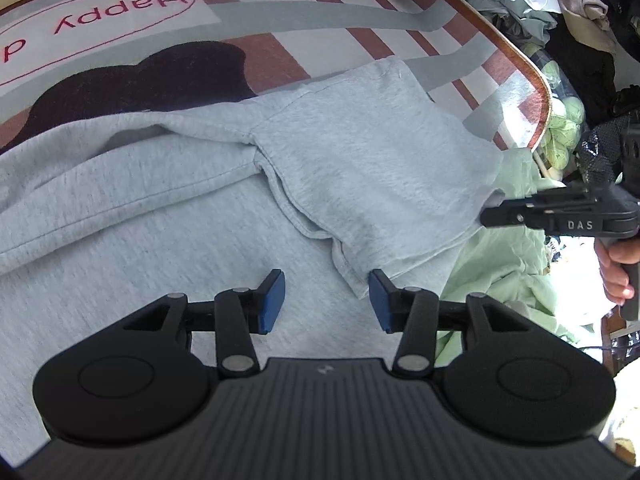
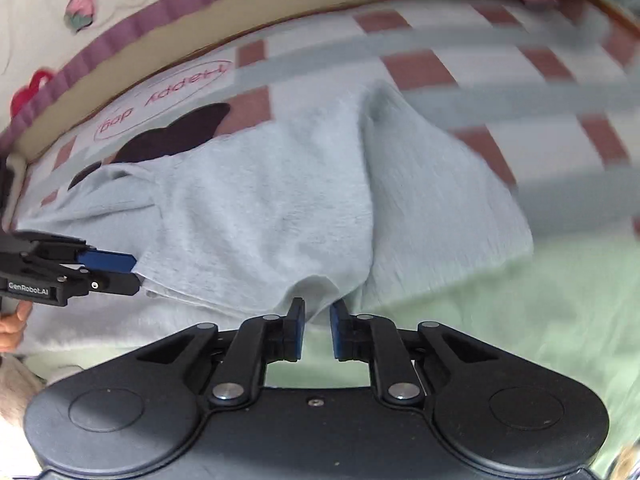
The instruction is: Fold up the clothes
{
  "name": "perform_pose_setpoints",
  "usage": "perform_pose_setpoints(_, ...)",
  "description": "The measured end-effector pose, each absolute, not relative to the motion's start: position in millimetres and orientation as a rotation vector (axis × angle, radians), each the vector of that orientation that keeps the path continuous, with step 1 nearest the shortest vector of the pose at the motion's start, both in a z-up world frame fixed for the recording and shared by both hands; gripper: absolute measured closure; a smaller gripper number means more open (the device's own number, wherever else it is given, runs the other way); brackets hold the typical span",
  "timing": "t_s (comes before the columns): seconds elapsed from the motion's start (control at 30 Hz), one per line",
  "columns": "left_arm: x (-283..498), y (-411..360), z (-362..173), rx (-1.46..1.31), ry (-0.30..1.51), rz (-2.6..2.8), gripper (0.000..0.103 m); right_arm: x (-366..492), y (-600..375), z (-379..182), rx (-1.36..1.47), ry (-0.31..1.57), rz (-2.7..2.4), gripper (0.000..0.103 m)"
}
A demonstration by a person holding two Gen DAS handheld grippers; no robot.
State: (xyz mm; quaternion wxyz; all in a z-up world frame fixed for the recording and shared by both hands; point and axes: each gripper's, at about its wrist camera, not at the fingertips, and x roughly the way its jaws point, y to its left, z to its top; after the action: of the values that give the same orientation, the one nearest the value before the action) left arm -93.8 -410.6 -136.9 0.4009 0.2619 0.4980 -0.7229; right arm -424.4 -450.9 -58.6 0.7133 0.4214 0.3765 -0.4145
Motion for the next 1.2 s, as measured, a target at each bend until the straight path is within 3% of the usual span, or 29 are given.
perform_pose_setpoints(0.1, -85.0, -411.5, -136.2, 0.621, 1.287, -1.809, 0.057, -438.8, -451.7, -46.5, 1.005, 0.645, -0.828, 0.082)
perform_pose_setpoints(0.13, -79.6, -412.7, -136.3, 0.592, 1.303, -1.798, 0.056, -441.0, -454.3, -39.7, 1.002, 0.592, -0.815, 0.076)
perform_pose_setpoints(0.17, -73.9, -414.1, -136.4, 0.561, 1.314, -1.784, 0.056, -440.4, -461.0, -32.6, 0.987, 0.565, -0.818, 0.058)
perform_pose_setpoints(0.2, -68.1, -415.7, -136.6, 0.531, 1.324, -1.768, 0.056, -439.5, -468.2, -25.9, 0.971, 0.539, -0.825, 0.046)
perform_pose_setpoints(0.33, -47.7, -422.1, -148.1, 0.404, 1.420, -1.702, 0.055, -430.0, -522.2, -25.5, 0.949, 0.517, -0.820, 0.042)
perform_pose_setpoints(0.53, -41.3, -428.6, -168.5, 0.226, 1.515, -1.644, 0.052, -428.4, -564.3, -50.5, 0.944, 0.651, -1.027, 0.045)
perform_pose_setpoints(0.77, -36.7, -446.2, -184.6, 0.012, 1.597, -1.544, 0.052, -438.8, -596.8, -83.7, 1.055, 0.558, -0.850, 0.043)
perform_pose_setpoints(0.87, -39.1, -454.6, -187.6, -0.043, 1.626, -1.500, 0.043, -449.2, -600.4, -97.1, 1.132, 0.533, -0.871, 0.042)
perform_pose_setpoints(1.03, -37.6, -469.2, -194.6, -0.178, 1.668, -1.417, 0.043, -451.6, -607.1, -114.3, 1.181, 0.487, -0.821, 0.042)
perform_pose_setpoints(1.2, -31.0, -482.1, -197.4, -0.248, 1.666, -1.378, 0.044, -435.9, -624.0, -130.7, 1.273, 0.425, -0.696, 0.032)
